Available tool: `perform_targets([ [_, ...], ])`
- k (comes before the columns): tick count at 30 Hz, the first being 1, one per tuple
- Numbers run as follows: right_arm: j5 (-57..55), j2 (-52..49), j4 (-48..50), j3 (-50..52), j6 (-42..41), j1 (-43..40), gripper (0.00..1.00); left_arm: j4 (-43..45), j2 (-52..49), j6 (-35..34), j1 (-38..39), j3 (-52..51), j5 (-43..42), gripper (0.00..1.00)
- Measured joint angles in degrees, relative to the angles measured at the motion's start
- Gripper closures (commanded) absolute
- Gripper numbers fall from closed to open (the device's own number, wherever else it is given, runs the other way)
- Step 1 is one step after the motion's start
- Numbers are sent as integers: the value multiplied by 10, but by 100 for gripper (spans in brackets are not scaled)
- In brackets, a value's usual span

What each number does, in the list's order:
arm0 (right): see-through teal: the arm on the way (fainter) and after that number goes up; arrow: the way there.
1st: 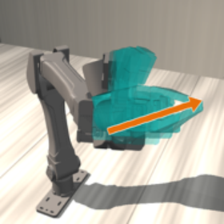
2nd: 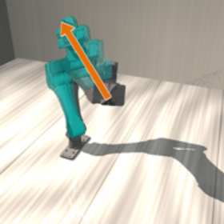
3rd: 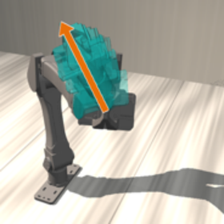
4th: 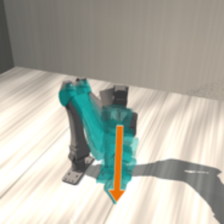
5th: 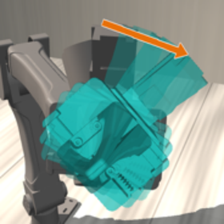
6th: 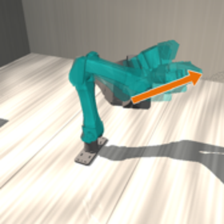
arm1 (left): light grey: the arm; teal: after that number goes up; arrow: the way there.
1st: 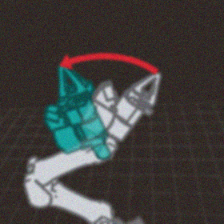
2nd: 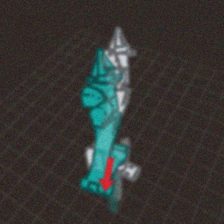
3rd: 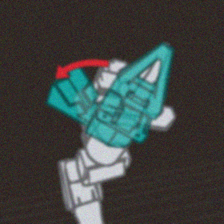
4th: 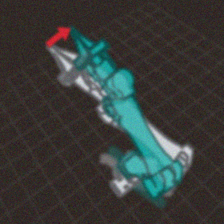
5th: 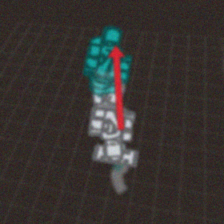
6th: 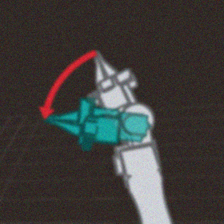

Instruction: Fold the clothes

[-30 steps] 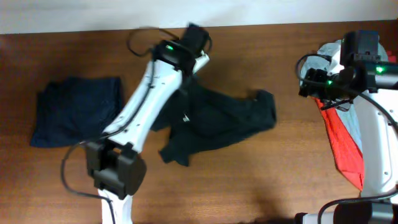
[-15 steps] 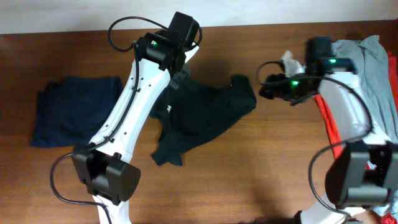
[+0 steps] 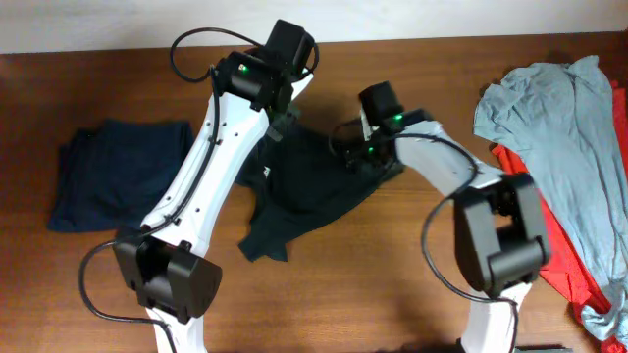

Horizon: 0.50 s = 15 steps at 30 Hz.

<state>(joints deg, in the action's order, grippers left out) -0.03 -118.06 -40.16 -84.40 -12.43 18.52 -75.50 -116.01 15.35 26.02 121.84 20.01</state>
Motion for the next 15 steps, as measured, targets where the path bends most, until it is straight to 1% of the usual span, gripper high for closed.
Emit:
perform_targets([
  [3, -57, -18, -4, 0, -40, 0, 67, -4, 0, 0, 0, 0, 0, 100],
  [6, -94, -21, -19, 1, -70, -14, 82, -12, 0, 0, 0, 0, 0, 100],
  [8, -110, -17, -35, 1, -84, -31, 88, -15, 0, 0, 1, 0, 0, 100],
  [9, -115, -15, -43, 1, -89, -40, 89, -15, 0, 0, 1, 0, 0, 100],
  [15, -133, 43, -98, 1, -101, -97, 87, -15, 0, 0, 7, 0, 0, 100],
])
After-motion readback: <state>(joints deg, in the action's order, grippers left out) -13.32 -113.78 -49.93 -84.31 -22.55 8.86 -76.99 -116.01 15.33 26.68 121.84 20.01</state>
